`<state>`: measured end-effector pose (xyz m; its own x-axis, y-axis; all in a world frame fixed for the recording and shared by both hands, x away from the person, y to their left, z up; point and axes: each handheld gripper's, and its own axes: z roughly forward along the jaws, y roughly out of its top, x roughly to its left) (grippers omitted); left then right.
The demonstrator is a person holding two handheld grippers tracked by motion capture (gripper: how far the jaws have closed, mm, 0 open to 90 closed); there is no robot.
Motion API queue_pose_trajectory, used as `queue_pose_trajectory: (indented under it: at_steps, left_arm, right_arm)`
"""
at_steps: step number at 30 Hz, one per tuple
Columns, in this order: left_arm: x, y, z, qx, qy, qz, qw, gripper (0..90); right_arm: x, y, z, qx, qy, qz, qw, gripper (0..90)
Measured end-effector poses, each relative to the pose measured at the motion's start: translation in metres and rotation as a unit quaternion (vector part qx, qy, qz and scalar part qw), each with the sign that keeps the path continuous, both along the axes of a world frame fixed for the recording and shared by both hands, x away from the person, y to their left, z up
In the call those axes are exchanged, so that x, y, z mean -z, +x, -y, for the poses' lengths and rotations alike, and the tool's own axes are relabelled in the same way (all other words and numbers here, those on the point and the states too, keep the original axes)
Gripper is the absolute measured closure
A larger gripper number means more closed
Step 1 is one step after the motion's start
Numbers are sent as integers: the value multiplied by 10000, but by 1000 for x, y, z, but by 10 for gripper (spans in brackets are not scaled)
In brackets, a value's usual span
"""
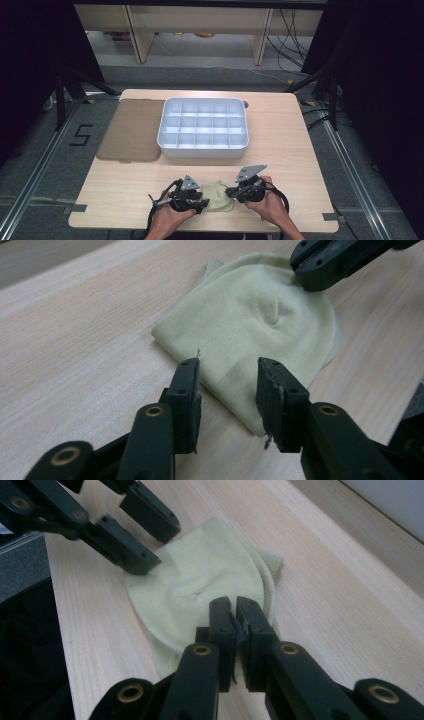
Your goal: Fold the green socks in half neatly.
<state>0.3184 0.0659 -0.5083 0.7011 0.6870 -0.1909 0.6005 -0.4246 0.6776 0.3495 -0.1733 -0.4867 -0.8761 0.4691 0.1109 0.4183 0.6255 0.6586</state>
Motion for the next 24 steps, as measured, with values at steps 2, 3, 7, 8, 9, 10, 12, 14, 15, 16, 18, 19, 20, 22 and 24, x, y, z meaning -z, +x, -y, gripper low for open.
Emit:
queue_pose_trajectory:
  at_steps: [2,3,7,8,9,10,12,14,15,16,18,19,20,22,24]
  left_arm:
    - [-1,2,1,16,108,107,9999,638]
    - [-1,3,2,9,211,213,9995,649]
    - [-2,6,1,17,293,310,9991,656]
    - [-2,7,0,15,296,279,9992,656]
    - [-2,8,-1,-49,298,255,9992,656]
    - [-2,9,-3,-39,276,270,9992,655]
    - [-2,10,-5,-86,327,243,9991,651]
    - [-3,11,-7,-128,182,80,9997,632]
    - [-4,11,-8,-168,108,3,9998,606]
    - [-5,11,-9,-170,137,-42,9998,591]
    - [-6,10,-8,-116,193,-122,9997,555]
    - [-6,10,-7,-169,156,-149,9996,547]
    - [-5,10,-6,-206,102,-185,9996,547]
    - [-4,12,-4,-200,101,-274,9994,545]
    - [-3,12,-2,-255,-3,-354,9990,554]
  right_arm:
    - [1,0,-1,49,-23,-68,10000,862]
    - [0,-1,-1,77,-68,-95,9999,862]
    - [3,-2,-3,8,-143,-161,9998,860]
    - [6,-3,-4,22,-136,-156,9998,860]
    - [6,-4,-4,-42,-209,-239,9995,860]
    - [9,-5,-6,-70,-167,-207,9996,860]
    - [8,-8,-8,-78,-247,-273,9993,859]
    - [9,-9,-11,-196,-257,-229,9992,859]
    - [10,-9,-12,-245,-263,-204,9991,859]
    - [10,-9,-12,-242,-268,-206,9991,859]
    - [10,-9,-12,-238,-252,-215,9992,858]
    - [10,-9,-12,-248,-229,-225,9992,859]
    - [9,-9,-11,-253,-226,-235,9991,858]
    - [10,-9,-12,-237,-237,-218,9992,858]
    - [10,-9,-11,-245,-222,-220,9992,859]
